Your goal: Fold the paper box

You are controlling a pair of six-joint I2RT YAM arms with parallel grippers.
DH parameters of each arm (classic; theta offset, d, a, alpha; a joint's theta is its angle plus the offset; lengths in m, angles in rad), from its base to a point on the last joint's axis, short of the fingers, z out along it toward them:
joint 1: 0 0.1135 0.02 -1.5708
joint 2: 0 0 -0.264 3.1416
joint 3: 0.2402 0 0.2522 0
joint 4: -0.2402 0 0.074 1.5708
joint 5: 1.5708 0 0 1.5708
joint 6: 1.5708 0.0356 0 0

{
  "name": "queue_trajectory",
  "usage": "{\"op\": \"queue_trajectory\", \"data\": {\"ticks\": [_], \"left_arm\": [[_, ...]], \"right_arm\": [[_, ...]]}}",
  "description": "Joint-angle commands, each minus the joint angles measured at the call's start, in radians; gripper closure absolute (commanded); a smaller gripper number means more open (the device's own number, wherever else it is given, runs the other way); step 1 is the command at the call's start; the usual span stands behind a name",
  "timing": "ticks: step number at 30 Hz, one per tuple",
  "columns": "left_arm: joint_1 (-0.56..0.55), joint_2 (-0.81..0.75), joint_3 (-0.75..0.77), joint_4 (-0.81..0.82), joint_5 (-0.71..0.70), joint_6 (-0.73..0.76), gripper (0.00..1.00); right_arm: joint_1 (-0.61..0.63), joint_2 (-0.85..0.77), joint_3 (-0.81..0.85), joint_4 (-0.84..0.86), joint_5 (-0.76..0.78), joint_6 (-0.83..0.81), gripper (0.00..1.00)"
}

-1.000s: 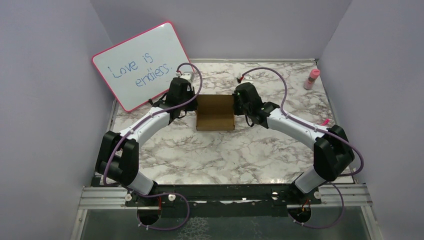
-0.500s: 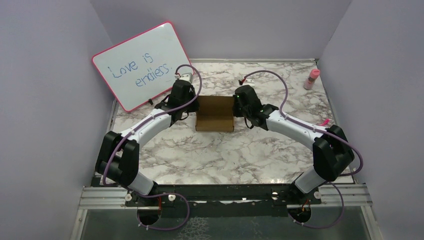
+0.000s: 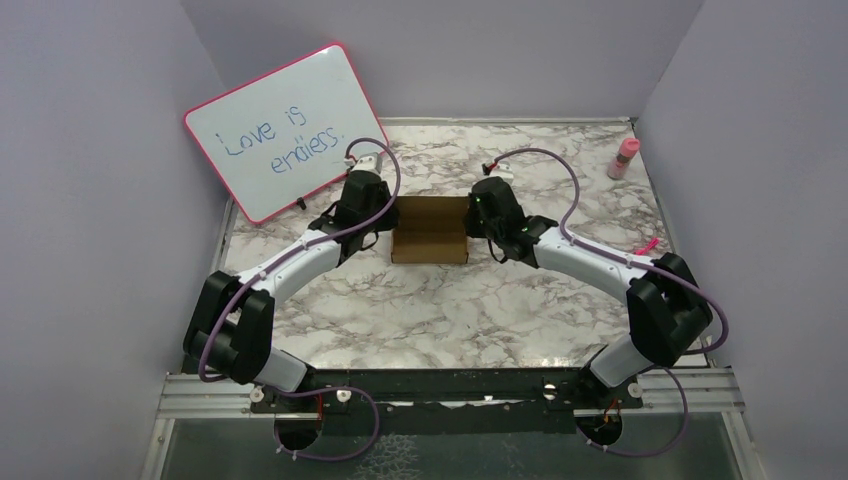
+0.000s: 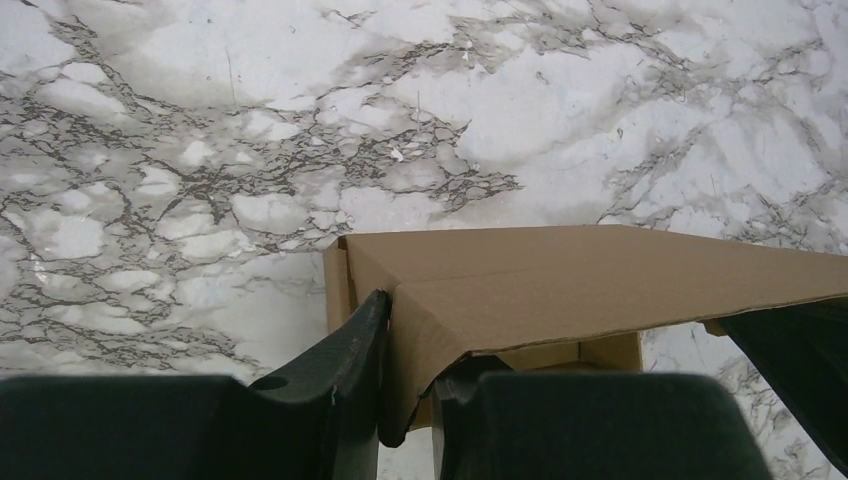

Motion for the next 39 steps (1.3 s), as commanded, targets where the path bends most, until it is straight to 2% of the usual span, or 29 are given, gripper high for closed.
{"op": "queue_trajectory", "data": {"ticks": [1,7,18,25,32,39], "left_arm": [[-0.017,-0.031,-0.032,0.029,-0.025,-0.046,0.79],[-0.025,-0.037,-0.051,0.036,-0.031,-0.051,0.79],[-0.032,-0.067,-0.125,0.066,-0.049,-0.056,0.79],[-0.033,-0.119,-0.172,0.078,-0.044,-0.062,0.71],[-0.033,-0.232,-0.261,0.083,-0.039,-0.065,0.47],[-0.033,-0.416,-0.331,0.044,-0.003,-0.042,0.3]], "right_arm": [[0.006,-0.03,-0.019,0.012,0.015,0.067,0.85],[0.006,-0.031,-0.019,0.006,-0.004,0.097,0.84],[0.006,-0.064,-0.148,0.063,0.001,0.134,0.83],[0.007,-0.115,-0.194,0.089,-0.012,0.113,0.7],[0.006,-0.223,-0.284,0.146,-0.04,0.053,0.45],[0.006,-0.37,-0.346,0.135,-0.103,-0.021,0.32]]}}
